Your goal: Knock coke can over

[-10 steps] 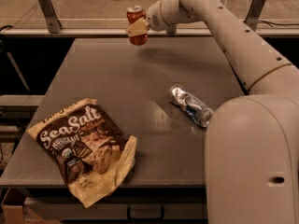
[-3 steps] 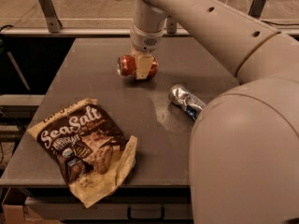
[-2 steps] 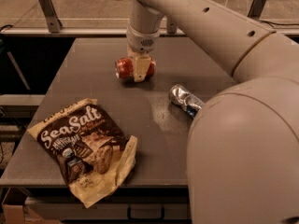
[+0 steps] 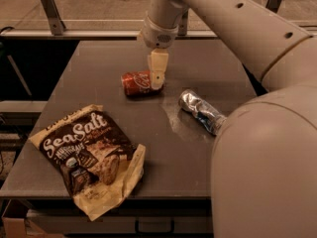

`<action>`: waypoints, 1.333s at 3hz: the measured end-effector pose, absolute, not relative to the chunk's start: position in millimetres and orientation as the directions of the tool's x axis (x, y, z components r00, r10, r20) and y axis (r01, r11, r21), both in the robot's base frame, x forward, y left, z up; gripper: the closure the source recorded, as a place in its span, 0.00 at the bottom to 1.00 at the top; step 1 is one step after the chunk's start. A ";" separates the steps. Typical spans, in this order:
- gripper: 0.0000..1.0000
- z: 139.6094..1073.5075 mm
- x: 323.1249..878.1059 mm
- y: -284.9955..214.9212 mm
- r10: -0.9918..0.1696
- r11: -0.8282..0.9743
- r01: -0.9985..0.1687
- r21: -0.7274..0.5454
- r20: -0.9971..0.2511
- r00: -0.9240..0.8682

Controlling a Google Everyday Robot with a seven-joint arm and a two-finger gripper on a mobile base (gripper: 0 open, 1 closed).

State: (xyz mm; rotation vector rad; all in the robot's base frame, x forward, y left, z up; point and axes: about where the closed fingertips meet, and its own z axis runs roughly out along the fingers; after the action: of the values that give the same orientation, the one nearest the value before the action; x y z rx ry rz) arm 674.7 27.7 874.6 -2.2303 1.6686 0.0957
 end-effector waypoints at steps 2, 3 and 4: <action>0.00 919.3 703.2 -40.3 -0.750 0.093 -0.943 -0.318 -0.646 0.144; 0.00 963.6 706.0 -100.8 -0.598 0.311 -0.880 -0.358 -0.793 0.111; 0.00 1018.2 695.3 -187.5 -0.507 0.524 -0.750 -0.403 -0.855 0.106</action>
Offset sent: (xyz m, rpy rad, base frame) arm 0.0507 -0.2208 0.1026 0.8747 -0.1567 -0.4968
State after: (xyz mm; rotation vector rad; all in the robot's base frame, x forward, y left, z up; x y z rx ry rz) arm 695.3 -187.5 1018.2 -1.1174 1.5488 0.2497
